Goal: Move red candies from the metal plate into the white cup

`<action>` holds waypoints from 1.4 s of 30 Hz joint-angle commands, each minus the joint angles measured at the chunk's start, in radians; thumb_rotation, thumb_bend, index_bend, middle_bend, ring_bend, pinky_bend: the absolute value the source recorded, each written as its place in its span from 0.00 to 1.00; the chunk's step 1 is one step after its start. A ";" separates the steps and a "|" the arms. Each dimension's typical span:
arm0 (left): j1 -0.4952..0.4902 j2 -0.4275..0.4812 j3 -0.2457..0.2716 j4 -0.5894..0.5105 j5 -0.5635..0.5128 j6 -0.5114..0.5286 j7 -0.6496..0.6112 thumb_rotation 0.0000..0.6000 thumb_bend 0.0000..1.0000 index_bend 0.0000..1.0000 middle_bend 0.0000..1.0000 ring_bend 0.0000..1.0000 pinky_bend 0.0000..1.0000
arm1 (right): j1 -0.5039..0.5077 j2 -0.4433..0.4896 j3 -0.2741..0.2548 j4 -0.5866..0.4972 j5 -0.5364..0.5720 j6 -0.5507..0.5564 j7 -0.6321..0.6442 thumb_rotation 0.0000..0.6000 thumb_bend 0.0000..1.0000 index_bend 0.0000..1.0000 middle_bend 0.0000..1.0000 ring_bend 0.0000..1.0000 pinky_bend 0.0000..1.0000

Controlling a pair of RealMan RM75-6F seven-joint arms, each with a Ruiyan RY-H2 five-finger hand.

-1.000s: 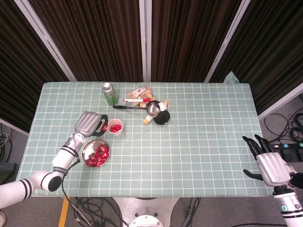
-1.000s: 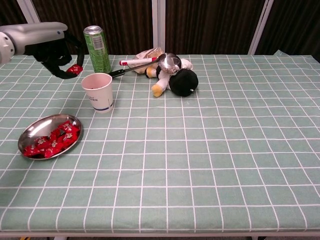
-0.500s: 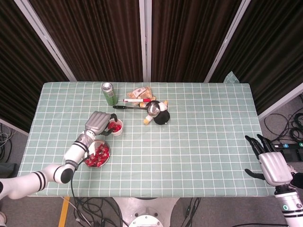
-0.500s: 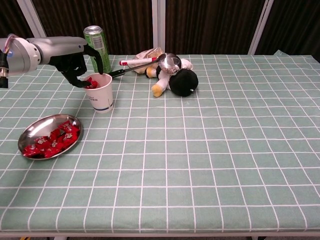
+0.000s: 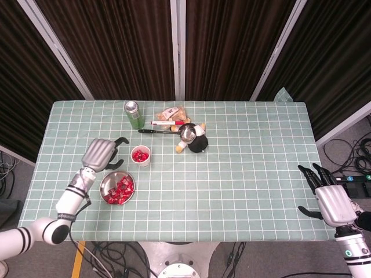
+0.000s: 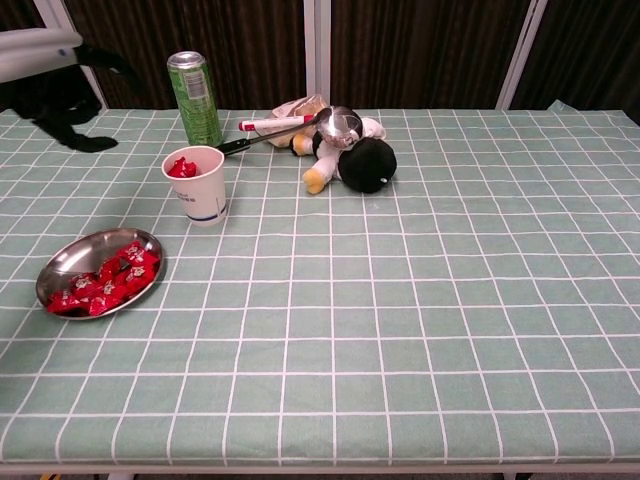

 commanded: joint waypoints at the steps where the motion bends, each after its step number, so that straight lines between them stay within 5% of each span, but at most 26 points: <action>1: 0.064 0.041 0.066 -0.035 0.082 0.059 -0.044 1.00 0.31 0.37 0.95 0.94 1.00 | -0.001 -0.001 -0.002 0.001 -0.003 0.001 0.000 1.00 0.02 0.04 0.15 0.00 0.10; 7: 0.092 0.058 0.151 -0.055 0.168 0.030 -0.055 1.00 0.31 0.45 0.95 0.94 1.00 | 0.003 -0.001 -0.001 -0.006 -0.010 0.001 -0.004 1.00 0.02 0.04 0.15 0.00 0.11; 13: 0.097 0.007 0.180 -0.023 0.170 -0.010 0.010 1.00 0.31 0.45 0.95 0.94 1.00 | 0.001 0.001 -0.004 -0.012 -0.014 0.004 -0.011 1.00 0.02 0.04 0.15 0.00 0.11; 23: 0.074 -0.066 0.148 0.060 0.057 -0.109 0.065 1.00 0.30 0.46 0.96 0.94 1.00 | 0.000 0.004 -0.004 -0.021 -0.012 0.004 -0.020 1.00 0.02 0.04 0.15 0.00 0.11; 42: 0.022 -0.034 0.145 0.026 -0.023 -0.238 0.117 1.00 0.39 0.43 0.95 0.94 1.00 | 0.001 0.003 -0.001 -0.025 0.002 -0.005 -0.029 1.00 0.02 0.04 0.15 0.00 0.11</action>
